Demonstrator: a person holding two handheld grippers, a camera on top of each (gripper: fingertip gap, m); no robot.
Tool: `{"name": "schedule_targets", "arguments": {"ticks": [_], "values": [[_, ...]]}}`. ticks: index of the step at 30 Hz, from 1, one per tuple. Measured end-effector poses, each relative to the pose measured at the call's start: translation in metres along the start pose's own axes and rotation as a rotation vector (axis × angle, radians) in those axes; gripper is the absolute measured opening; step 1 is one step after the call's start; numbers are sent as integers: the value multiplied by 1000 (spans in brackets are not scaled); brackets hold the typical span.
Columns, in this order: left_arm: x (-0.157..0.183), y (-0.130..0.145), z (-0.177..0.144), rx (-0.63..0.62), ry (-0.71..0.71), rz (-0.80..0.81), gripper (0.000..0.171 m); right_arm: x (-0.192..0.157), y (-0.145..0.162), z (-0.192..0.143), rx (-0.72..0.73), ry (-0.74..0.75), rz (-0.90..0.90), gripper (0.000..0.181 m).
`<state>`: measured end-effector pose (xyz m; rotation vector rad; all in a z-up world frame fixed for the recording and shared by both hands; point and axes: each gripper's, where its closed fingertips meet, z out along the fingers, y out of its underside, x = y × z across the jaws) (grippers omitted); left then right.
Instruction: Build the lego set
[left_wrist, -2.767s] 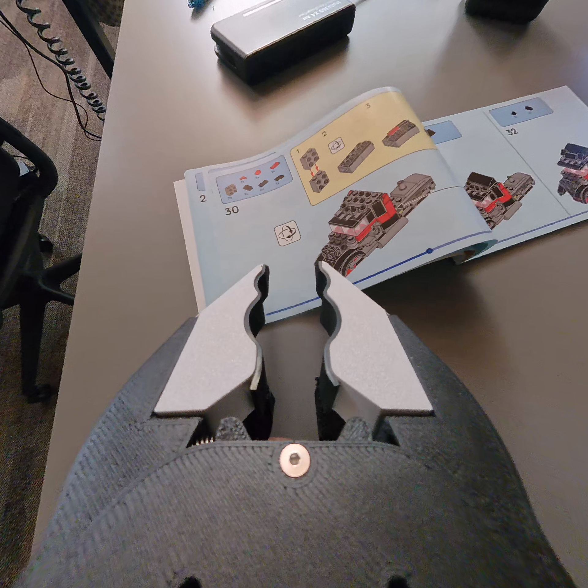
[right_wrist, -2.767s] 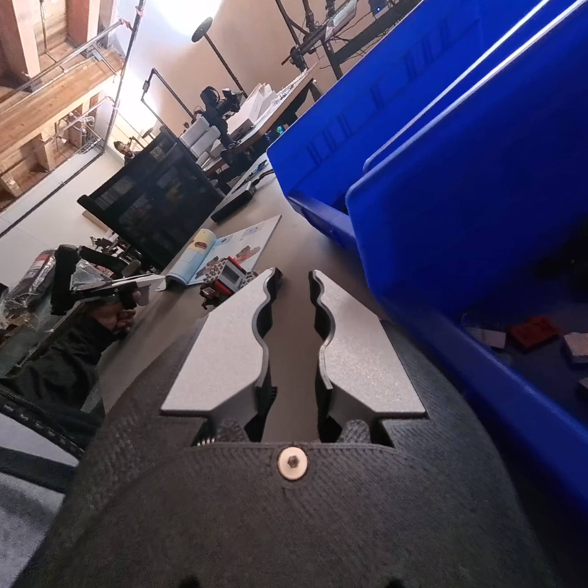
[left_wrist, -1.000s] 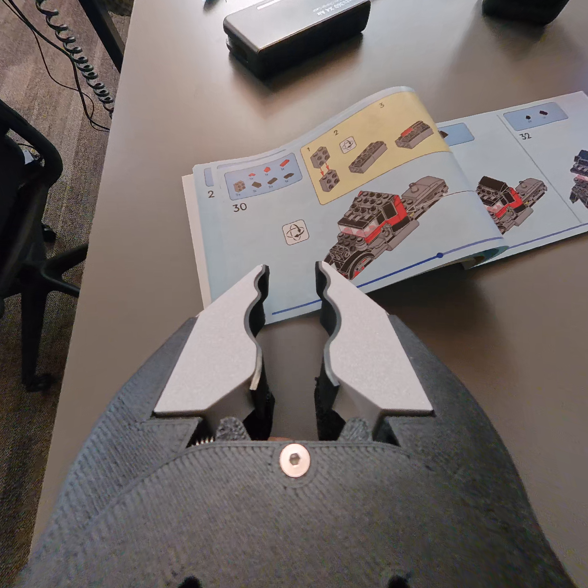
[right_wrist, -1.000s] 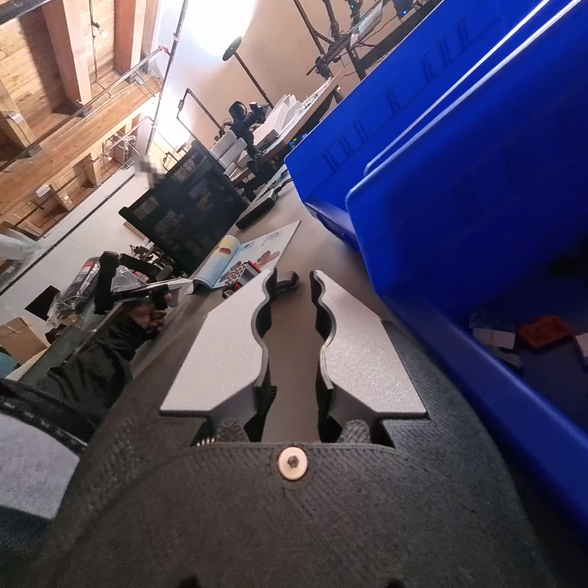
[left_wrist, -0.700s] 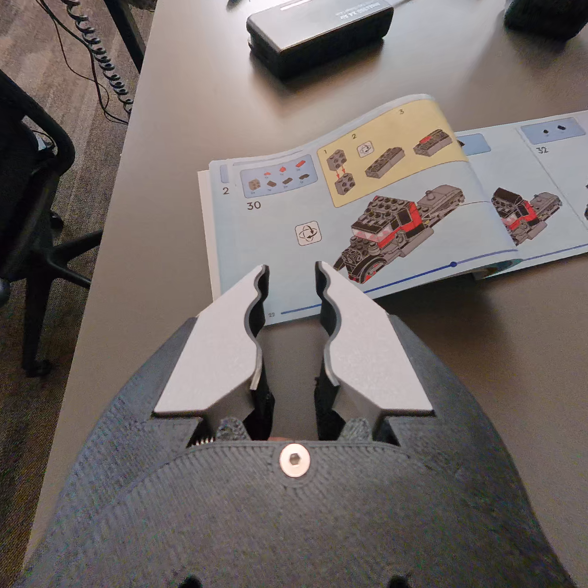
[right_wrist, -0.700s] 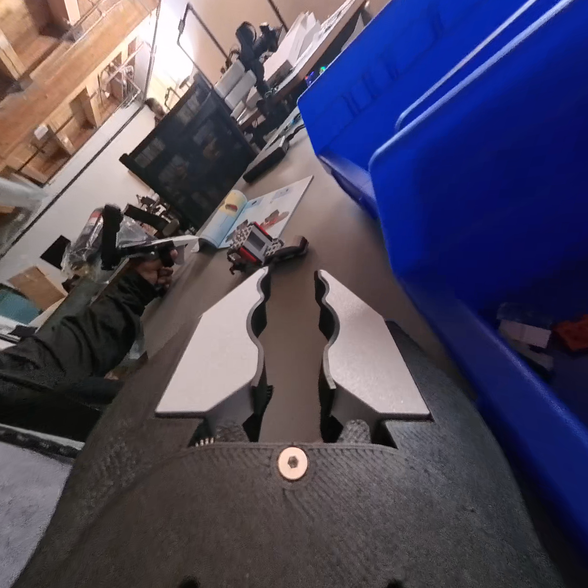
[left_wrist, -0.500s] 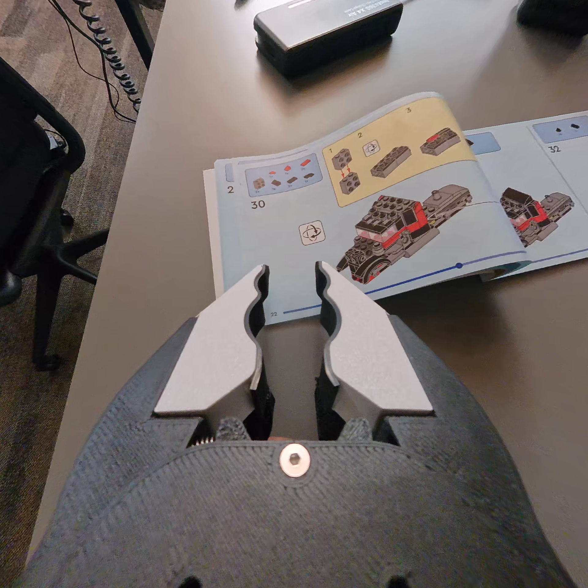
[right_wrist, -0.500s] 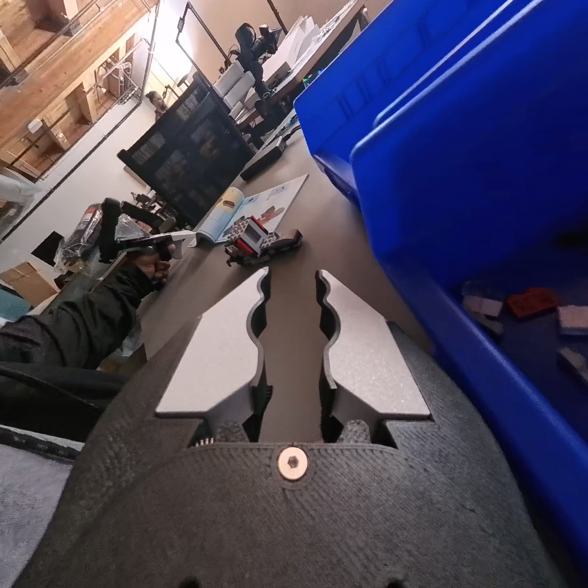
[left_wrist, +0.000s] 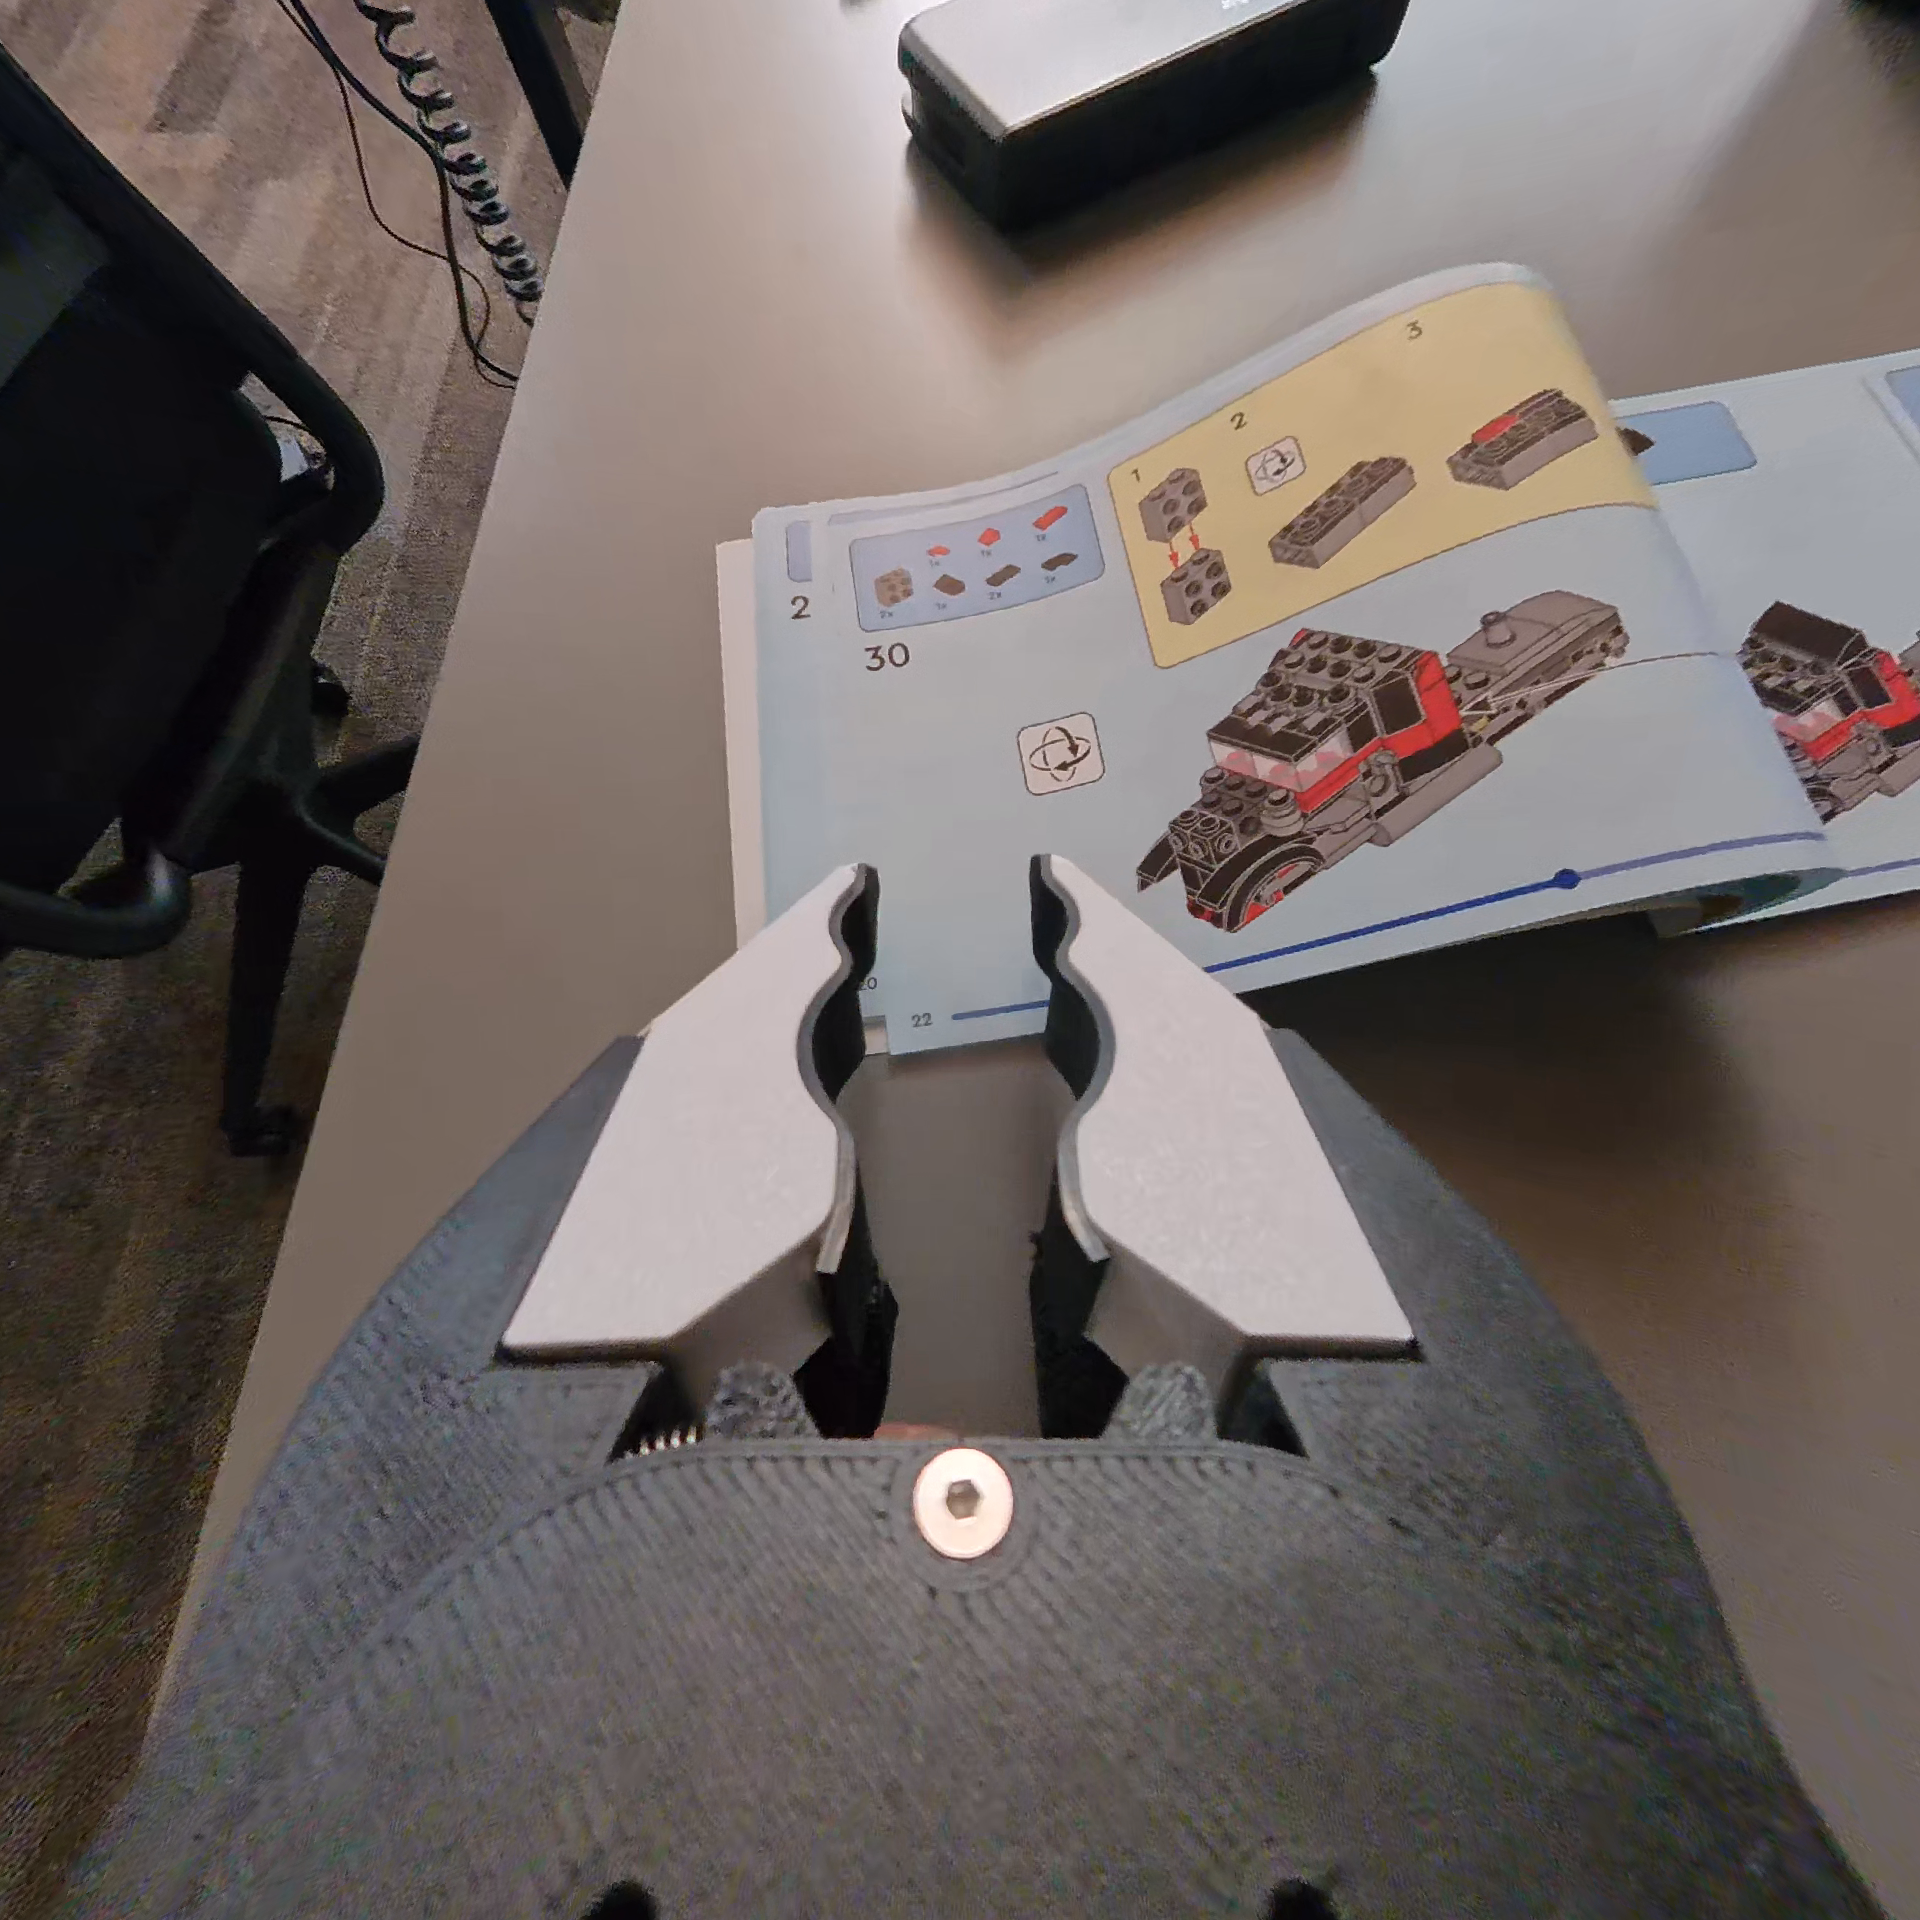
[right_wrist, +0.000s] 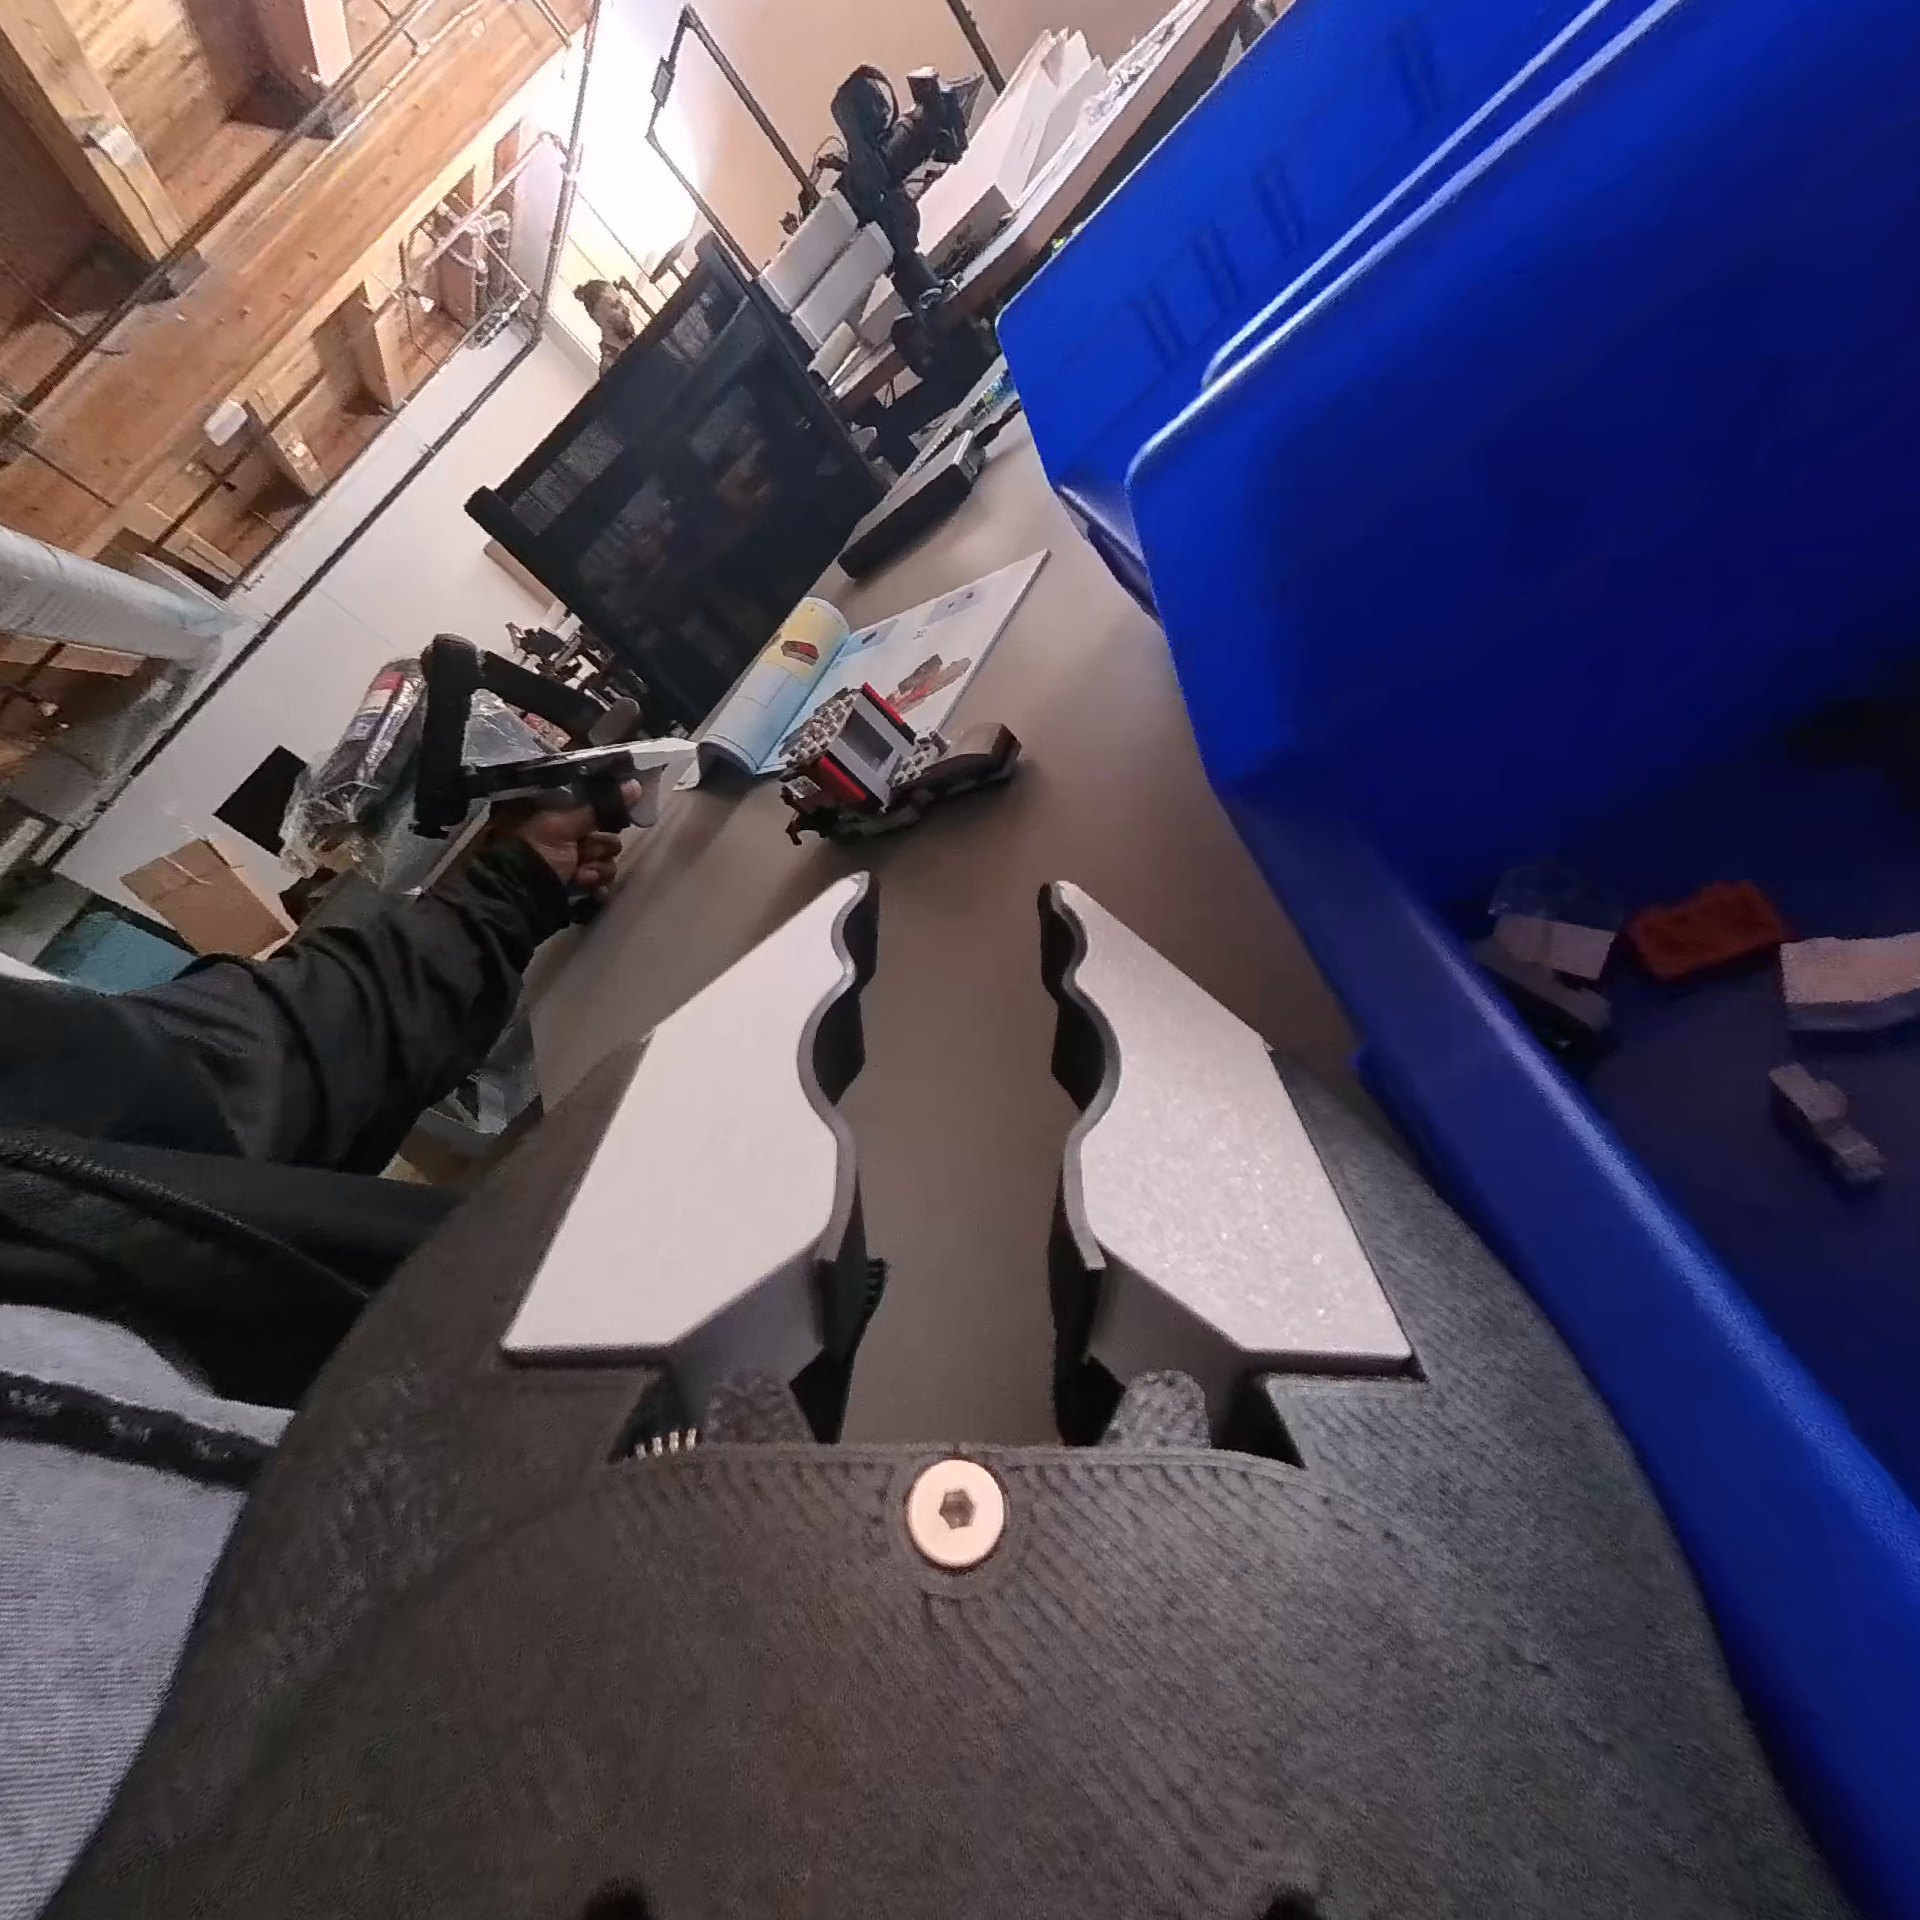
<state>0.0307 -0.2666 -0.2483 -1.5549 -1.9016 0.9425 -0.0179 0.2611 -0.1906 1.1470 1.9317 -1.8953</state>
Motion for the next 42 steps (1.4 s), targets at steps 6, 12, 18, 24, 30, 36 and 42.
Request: {"name": "schedule_targets", "arguments": {"ticks": [6,12,18,24,30,36,42], "values": [[-2,-1,0,6,10,-32,31,1,-1,-1,2,1,7,31],[-1,-1,-1,12,18,-32,31,2,0,0,-1,11,0,31],[0,-1,-1,11,18,-24,31,2,1,0,-5,18,-2,31],[-1,-1,-1,12,22,-29,31,3,1,1,-7,22,-2,31],[0,-1,-1,10,18,-23,31,3,0,0,-3,22,1,31],[0,-1,-1,11,21,-18,31,4,-2,-1,10,23,9,30],[2,-3,-2,23,47,-29,31,6,-3,-2,21,37,12,31]]}}
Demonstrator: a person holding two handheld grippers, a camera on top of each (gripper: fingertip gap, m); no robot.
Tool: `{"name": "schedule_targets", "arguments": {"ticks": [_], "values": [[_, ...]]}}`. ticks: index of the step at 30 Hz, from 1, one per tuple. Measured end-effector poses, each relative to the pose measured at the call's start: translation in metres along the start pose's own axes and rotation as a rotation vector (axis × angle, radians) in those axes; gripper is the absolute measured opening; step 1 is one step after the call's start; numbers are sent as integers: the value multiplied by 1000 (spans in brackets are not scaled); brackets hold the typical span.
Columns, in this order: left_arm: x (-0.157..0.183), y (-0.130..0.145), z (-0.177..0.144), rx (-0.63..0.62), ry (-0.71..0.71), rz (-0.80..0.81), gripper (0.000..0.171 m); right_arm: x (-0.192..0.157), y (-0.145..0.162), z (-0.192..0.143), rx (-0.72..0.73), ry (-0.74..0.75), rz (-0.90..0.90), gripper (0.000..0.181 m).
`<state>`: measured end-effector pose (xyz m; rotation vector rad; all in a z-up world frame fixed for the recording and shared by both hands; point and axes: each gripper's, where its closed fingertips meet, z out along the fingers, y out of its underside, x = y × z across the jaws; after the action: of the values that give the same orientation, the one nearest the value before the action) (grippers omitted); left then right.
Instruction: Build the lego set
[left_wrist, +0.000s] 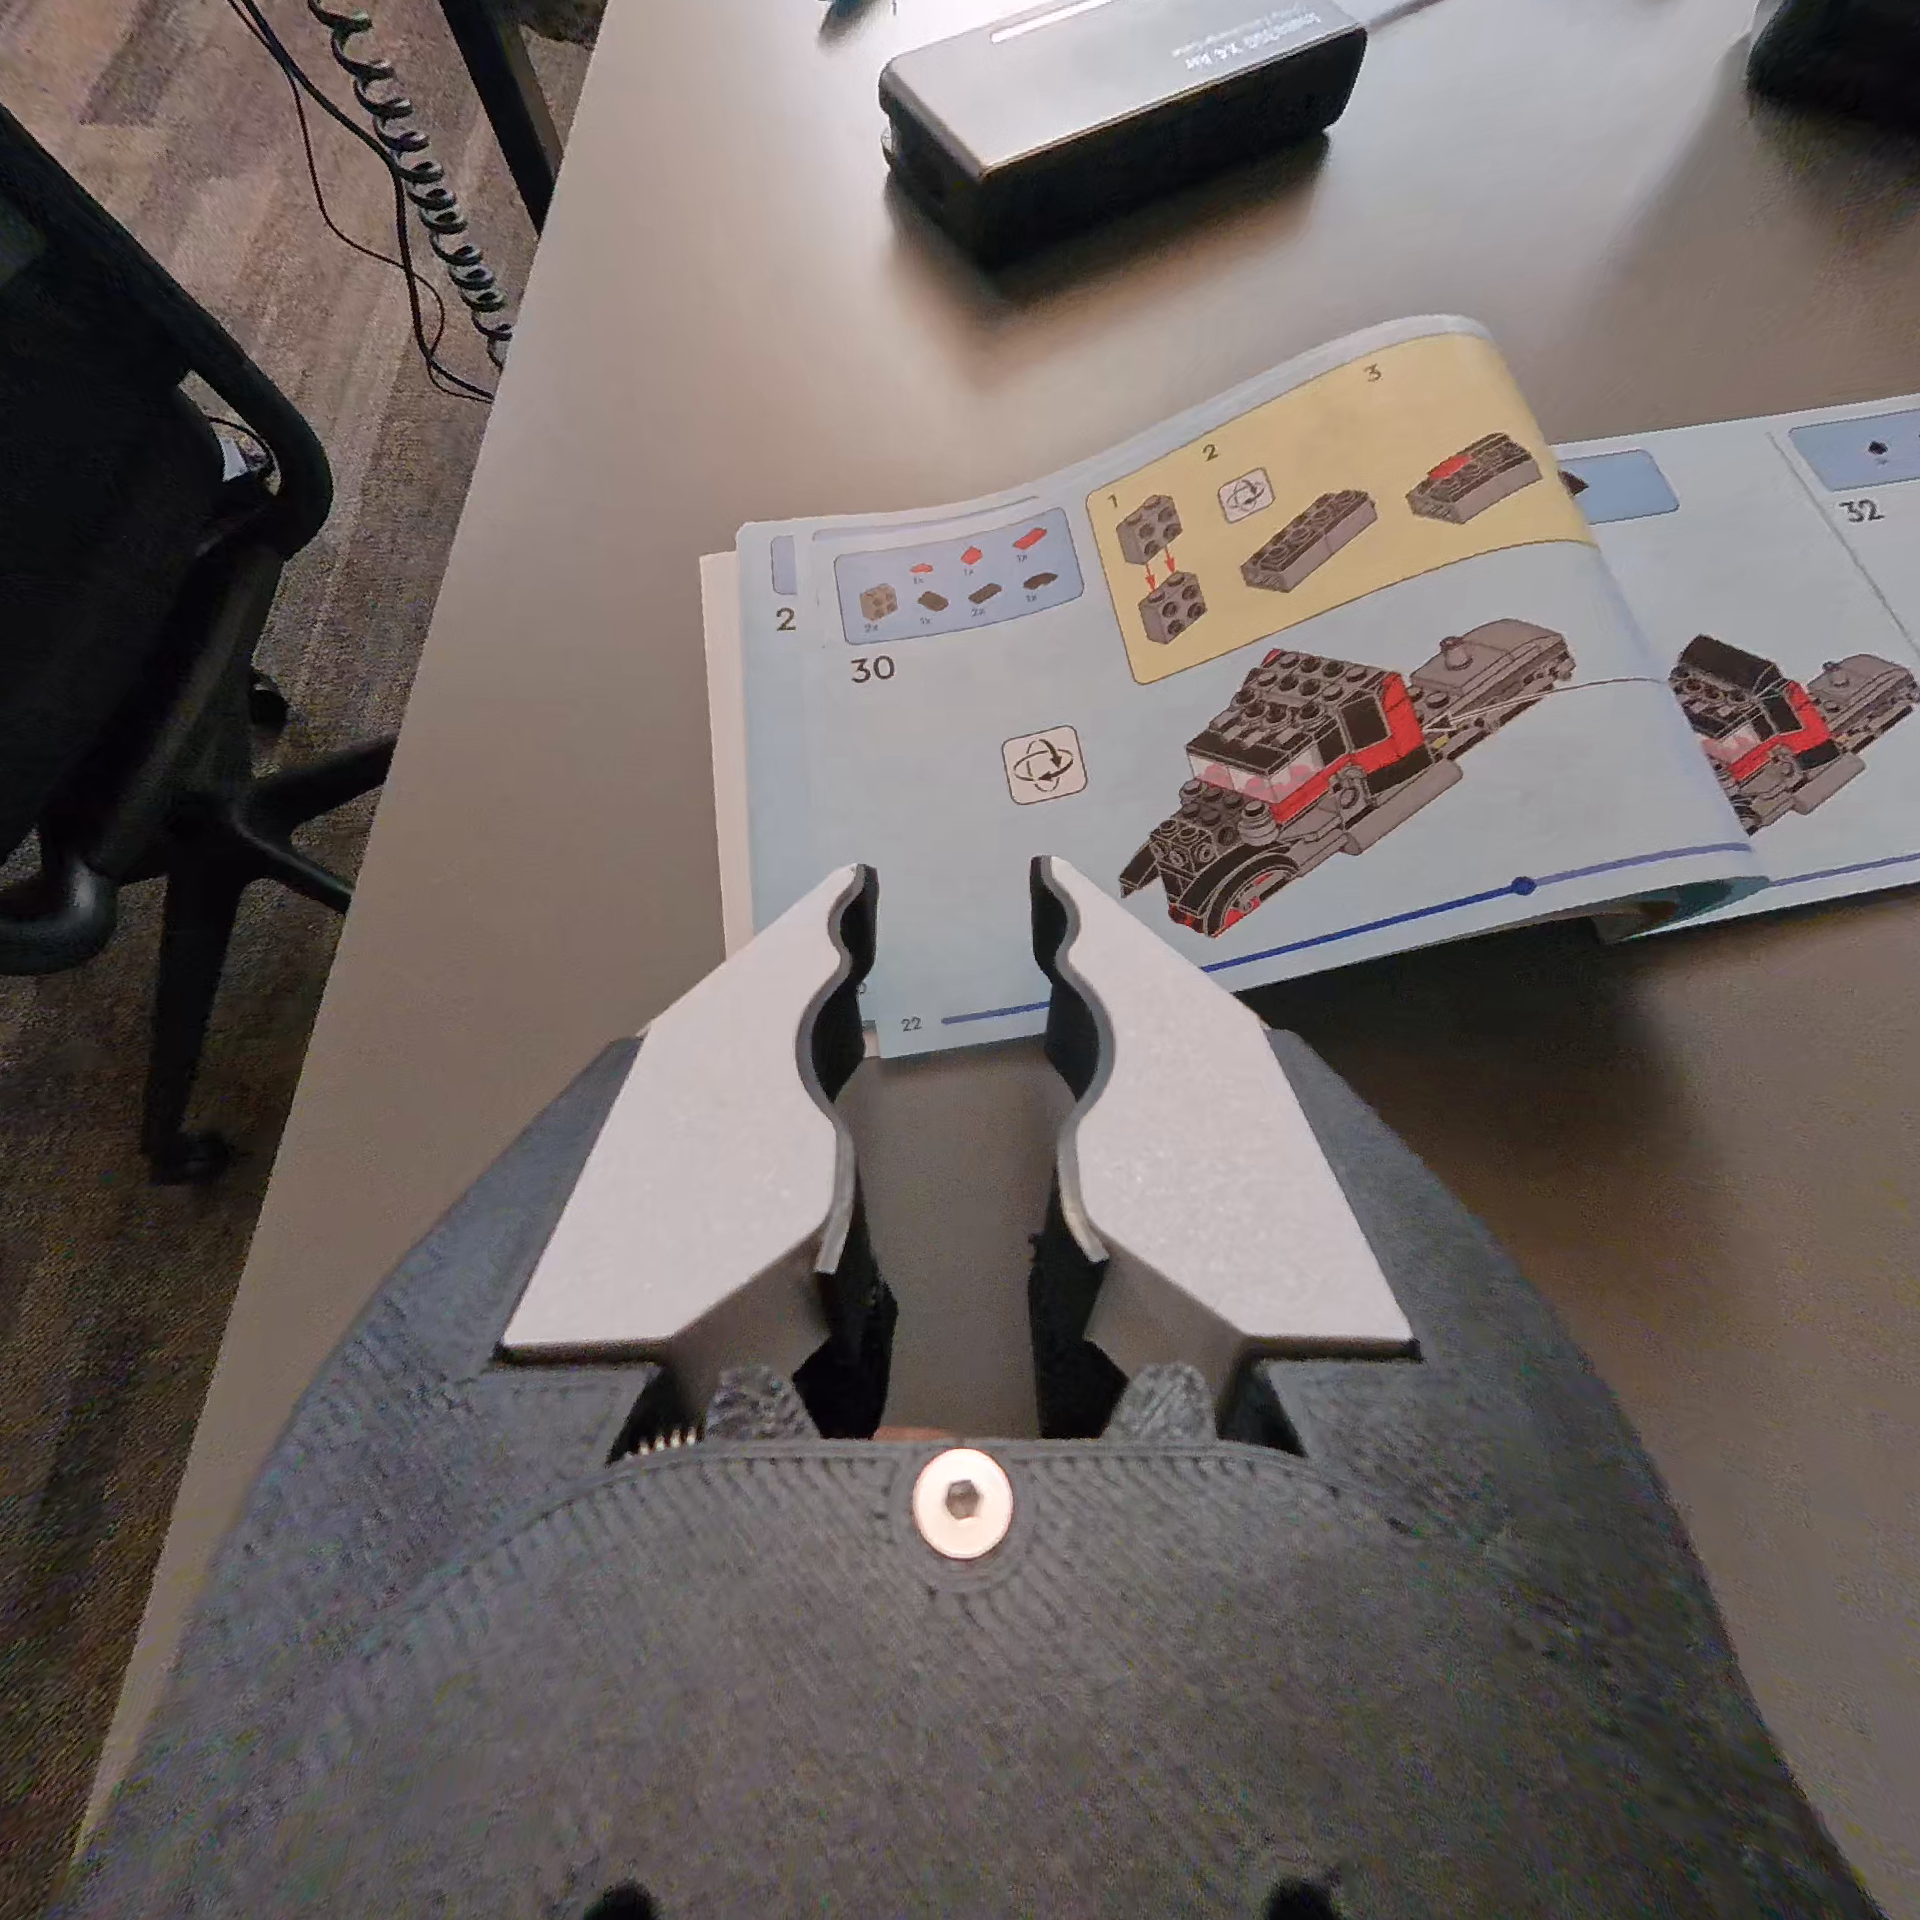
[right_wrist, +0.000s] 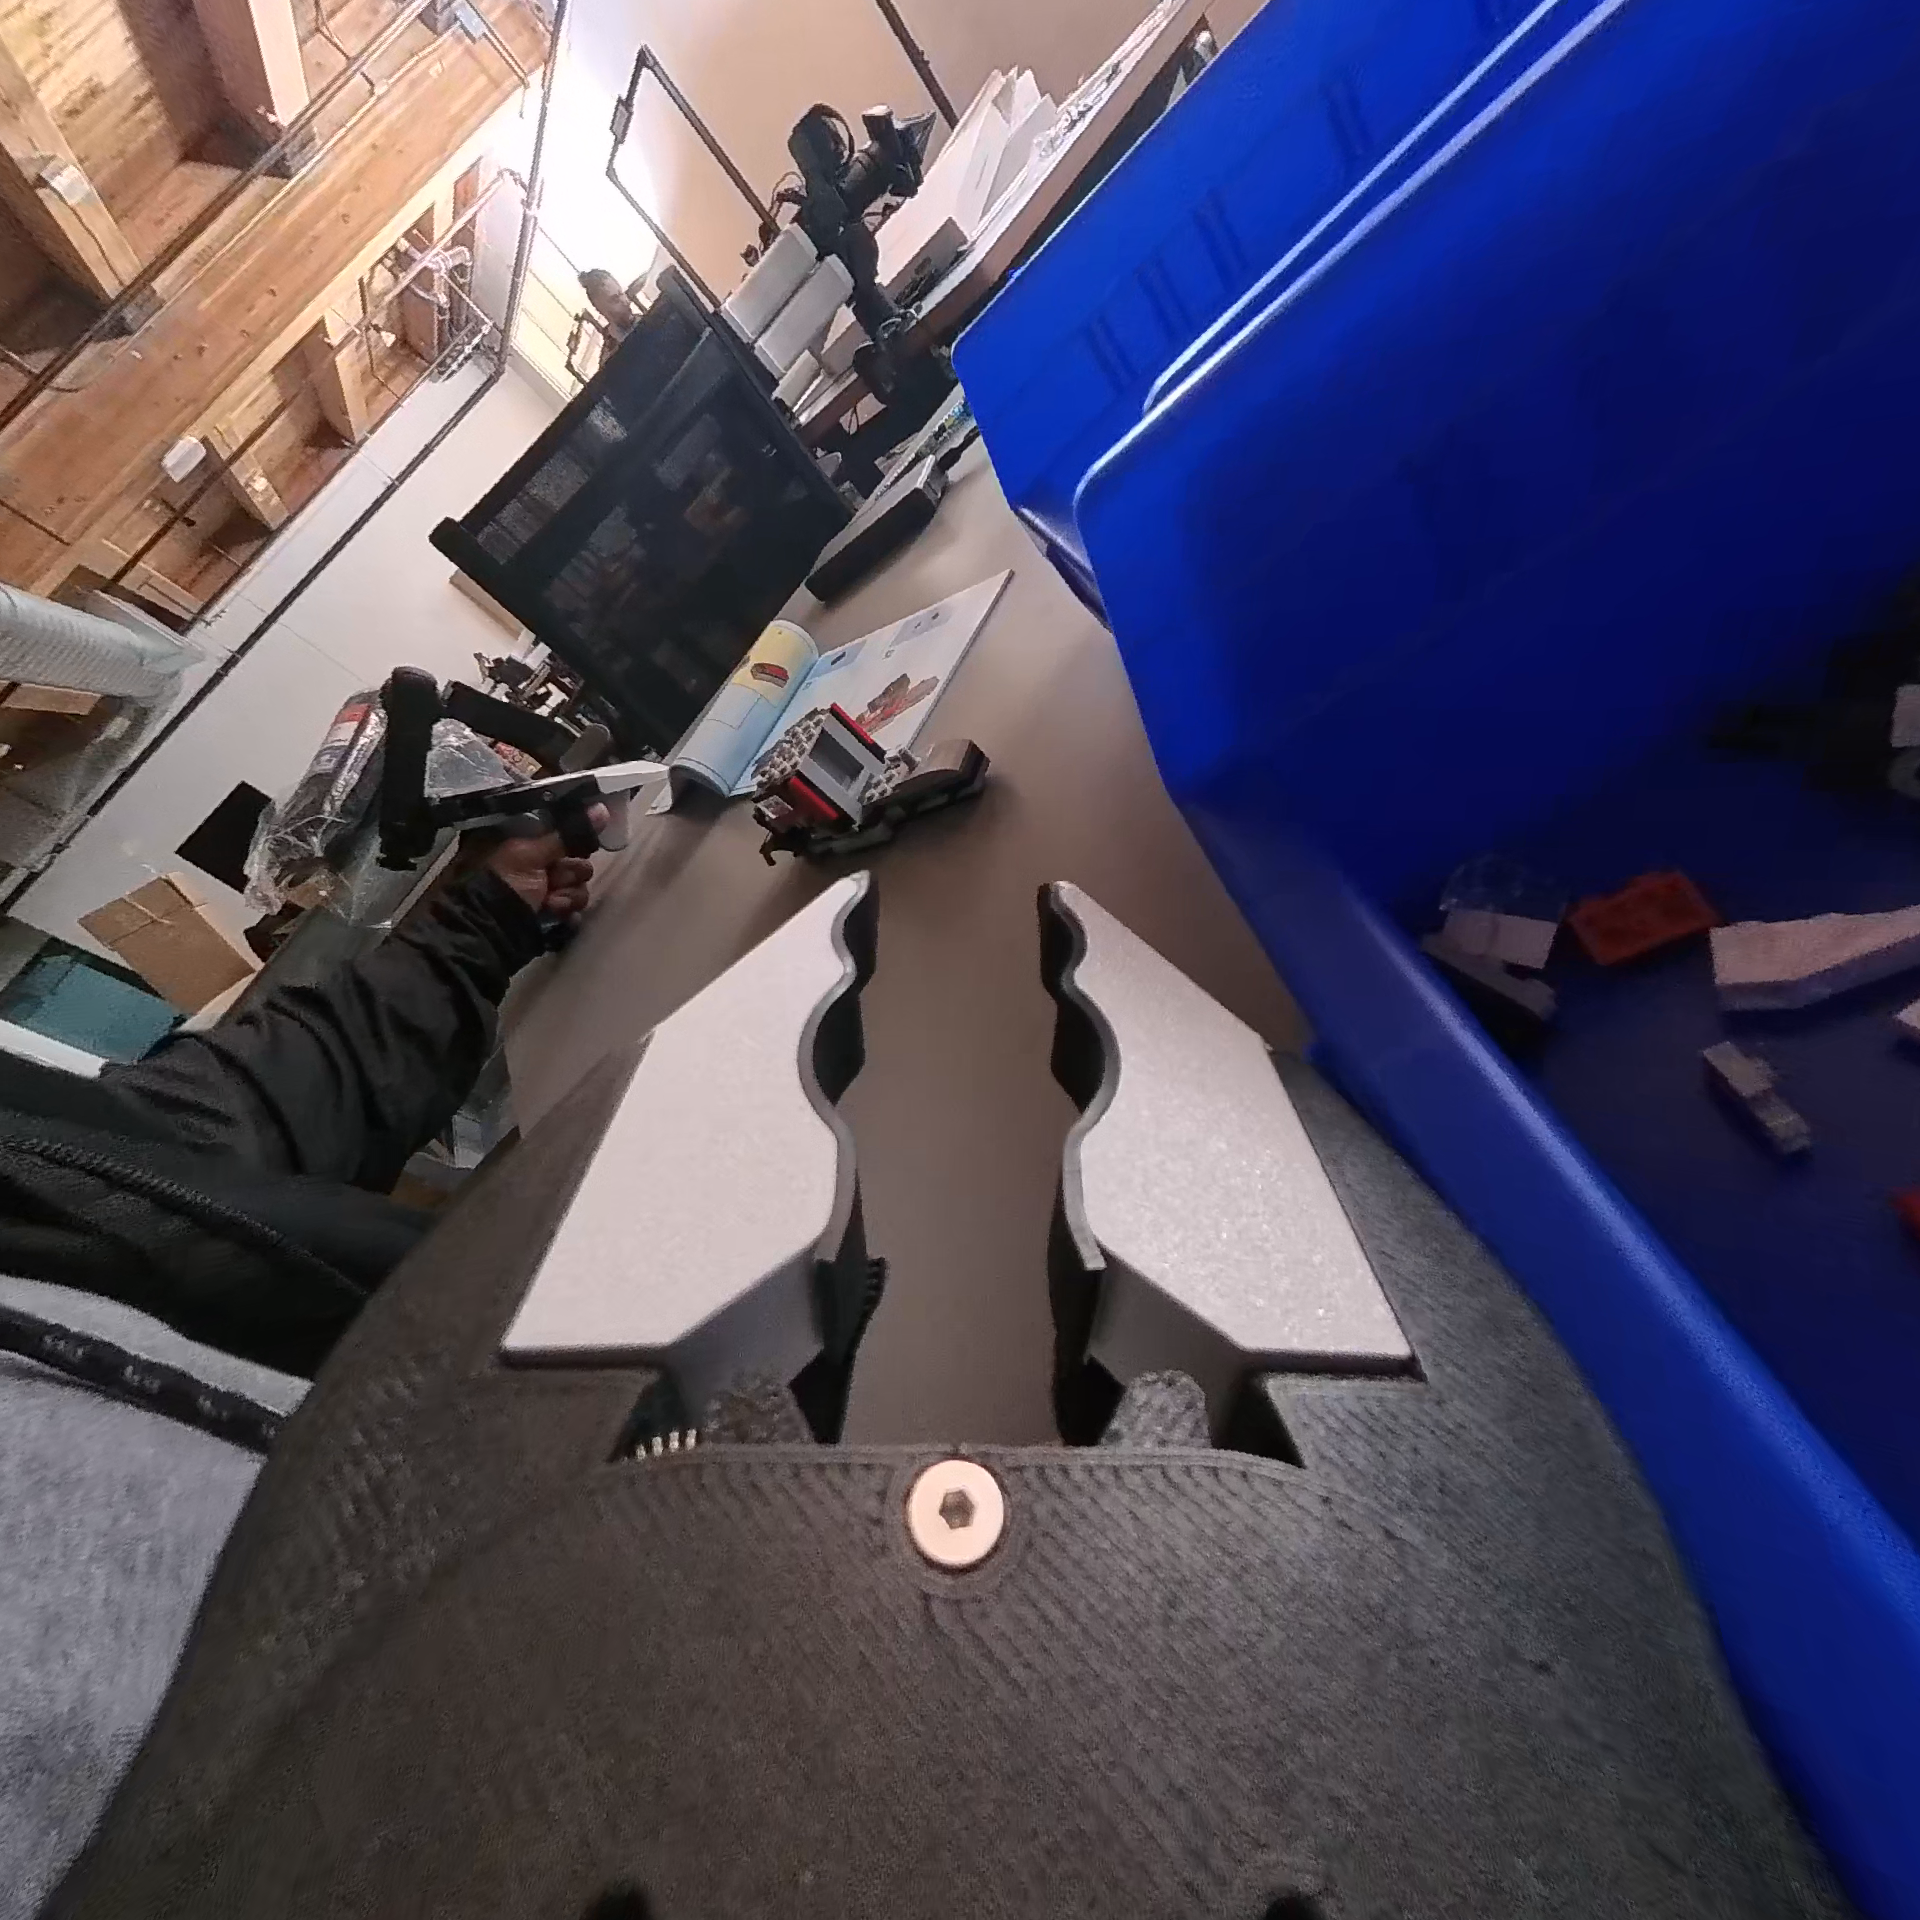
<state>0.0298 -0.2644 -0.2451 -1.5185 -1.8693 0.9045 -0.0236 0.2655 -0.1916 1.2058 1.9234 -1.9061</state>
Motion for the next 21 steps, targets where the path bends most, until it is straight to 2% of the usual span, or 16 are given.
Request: {"name": "schedule_targets", "arguments": {"ticks": [21], "values": [[11,-7,-7,57,140,-43,36,11,-3,0,25,81,6,31]]}}
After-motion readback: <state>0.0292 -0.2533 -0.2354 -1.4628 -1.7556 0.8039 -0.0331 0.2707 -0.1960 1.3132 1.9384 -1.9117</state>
